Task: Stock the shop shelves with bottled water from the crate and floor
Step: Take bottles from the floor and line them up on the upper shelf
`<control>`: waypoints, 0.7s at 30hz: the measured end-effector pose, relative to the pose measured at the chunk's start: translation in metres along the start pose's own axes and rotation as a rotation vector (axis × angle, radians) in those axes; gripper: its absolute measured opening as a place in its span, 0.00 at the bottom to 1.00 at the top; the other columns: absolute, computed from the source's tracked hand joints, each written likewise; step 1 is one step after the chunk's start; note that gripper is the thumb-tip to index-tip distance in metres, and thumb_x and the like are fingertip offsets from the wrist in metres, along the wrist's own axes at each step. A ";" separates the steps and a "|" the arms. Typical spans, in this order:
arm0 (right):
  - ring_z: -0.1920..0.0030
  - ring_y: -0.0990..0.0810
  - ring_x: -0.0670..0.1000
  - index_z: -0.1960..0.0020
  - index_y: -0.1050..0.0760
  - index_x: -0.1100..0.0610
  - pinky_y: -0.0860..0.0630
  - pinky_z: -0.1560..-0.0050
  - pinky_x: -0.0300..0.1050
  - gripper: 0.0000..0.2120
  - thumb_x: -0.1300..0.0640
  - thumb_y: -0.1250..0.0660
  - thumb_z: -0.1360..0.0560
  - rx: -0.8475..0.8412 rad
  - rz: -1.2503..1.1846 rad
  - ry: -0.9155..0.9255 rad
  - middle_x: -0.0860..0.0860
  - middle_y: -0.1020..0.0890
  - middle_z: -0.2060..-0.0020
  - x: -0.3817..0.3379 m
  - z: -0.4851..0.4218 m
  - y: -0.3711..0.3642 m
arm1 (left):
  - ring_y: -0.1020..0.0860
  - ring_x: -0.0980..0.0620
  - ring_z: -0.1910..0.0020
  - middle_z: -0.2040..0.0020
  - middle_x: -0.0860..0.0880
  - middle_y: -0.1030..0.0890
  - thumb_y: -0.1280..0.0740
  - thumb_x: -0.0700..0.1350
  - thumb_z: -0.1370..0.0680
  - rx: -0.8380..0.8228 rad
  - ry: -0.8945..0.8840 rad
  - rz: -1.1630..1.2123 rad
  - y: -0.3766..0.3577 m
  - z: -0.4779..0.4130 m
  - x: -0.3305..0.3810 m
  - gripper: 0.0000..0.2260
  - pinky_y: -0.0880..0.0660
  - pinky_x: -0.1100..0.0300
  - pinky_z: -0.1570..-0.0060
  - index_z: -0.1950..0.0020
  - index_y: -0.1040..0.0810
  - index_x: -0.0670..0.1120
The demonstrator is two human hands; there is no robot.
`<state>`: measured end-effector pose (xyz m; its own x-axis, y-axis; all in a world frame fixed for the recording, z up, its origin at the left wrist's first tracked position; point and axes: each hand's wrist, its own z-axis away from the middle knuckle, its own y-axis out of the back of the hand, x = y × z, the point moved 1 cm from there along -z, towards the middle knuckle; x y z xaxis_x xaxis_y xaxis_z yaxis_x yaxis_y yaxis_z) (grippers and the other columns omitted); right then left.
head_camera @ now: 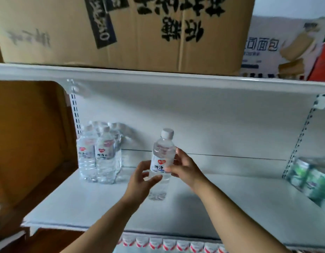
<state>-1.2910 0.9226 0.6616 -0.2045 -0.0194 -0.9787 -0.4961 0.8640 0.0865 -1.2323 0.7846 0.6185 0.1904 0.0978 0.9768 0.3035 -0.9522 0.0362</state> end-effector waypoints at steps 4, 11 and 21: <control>0.49 0.21 0.47 0.44 0.32 0.42 0.24 0.53 0.43 0.25 0.64 0.29 0.33 -0.045 0.086 -0.024 0.48 0.20 0.49 0.019 -0.046 -0.026 | 0.22 0.47 0.46 0.49 0.49 0.18 0.29 0.36 0.28 0.089 0.028 -0.001 0.029 -0.028 -0.020 0.15 0.24 0.55 0.45 0.45 0.25 0.50; 0.43 0.22 0.52 0.36 0.35 0.50 0.25 0.39 0.54 0.30 0.71 0.31 0.31 -0.016 0.070 -0.033 0.53 0.21 0.45 0.059 -0.110 -0.054 | 0.23 0.51 0.43 0.44 0.49 0.21 0.28 0.47 0.30 0.280 0.048 -0.226 0.051 -0.064 -0.048 0.22 0.28 0.57 0.40 0.37 0.24 0.48; 0.40 0.24 0.53 0.34 0.35 0.53 0.29 0.35 0.54 0.31 0.71 0.29 0.32 0.001 0.100 -0.009 0.54 0.23 0.42 0.083 -0.171 -0.078 | 0.25 0.44 0.41 0.39 0.43 0.24 0.40 0.36 0.24 0.558 0.172 -0.426 0.050 -0.097 -0.052 0.21 0.31 0.55 0.41 0.31 0.30 0.46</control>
<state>-1.4140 0.7676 0.6056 -0.2456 0.0716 -0.9667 -0.4726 0.8619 0.1839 -1.3176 0.7039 0.5901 -0.1865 0.3364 0.9231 0.7590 -0.5473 0.3527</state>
